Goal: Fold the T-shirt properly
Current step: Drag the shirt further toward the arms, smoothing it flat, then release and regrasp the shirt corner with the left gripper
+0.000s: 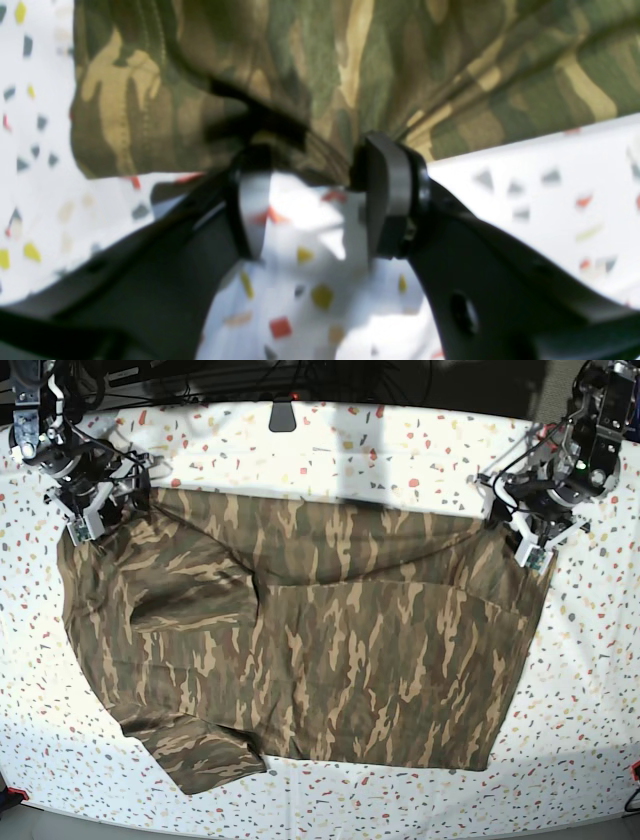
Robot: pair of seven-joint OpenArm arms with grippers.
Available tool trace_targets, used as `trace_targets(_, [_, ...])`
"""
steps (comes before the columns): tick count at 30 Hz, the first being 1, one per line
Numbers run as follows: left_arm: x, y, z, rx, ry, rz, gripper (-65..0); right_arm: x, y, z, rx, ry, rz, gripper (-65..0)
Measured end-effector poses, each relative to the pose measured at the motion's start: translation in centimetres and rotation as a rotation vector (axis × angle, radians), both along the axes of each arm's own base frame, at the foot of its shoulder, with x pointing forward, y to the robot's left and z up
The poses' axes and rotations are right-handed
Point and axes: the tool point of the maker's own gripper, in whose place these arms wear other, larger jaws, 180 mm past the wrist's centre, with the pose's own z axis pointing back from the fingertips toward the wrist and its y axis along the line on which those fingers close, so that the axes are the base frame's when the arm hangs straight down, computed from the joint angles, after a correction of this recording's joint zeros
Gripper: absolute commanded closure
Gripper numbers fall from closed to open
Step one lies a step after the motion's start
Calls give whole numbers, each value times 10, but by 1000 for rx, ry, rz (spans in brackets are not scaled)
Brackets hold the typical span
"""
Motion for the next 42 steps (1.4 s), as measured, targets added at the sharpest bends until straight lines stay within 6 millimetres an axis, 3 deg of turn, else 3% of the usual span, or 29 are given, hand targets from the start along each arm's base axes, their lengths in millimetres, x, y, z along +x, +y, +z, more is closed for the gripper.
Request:
trace_targets(8, [-18, -4, 0, -25, -72, 14, -294, -2, -14, 6, -35, 28, 28, -325])
trace_targets(15, [-43, -5, 3, 2, -69, 28, -294, -5, -12, 5, -27, 50, 52, -325])
trace_targets(22, [-75, -4, 4, 64, 32, 17, -294, -5, -13, 6, -28, 51, 57, -325])
trace_targets(30, [-86, -1, 13, 148, 84, -7, -294, -5, -10, 6, -6, 52, 48, -325])
trace_targets(36, [-70, 1, 26, 207, 124, -5, -295, -6, -10, 7, -2, 52, 47, -325])
trace_targets(42, [-28, 1, 44, 214, 37, 3, -295, -6, -10, 6, -3, 55, 46, -325])
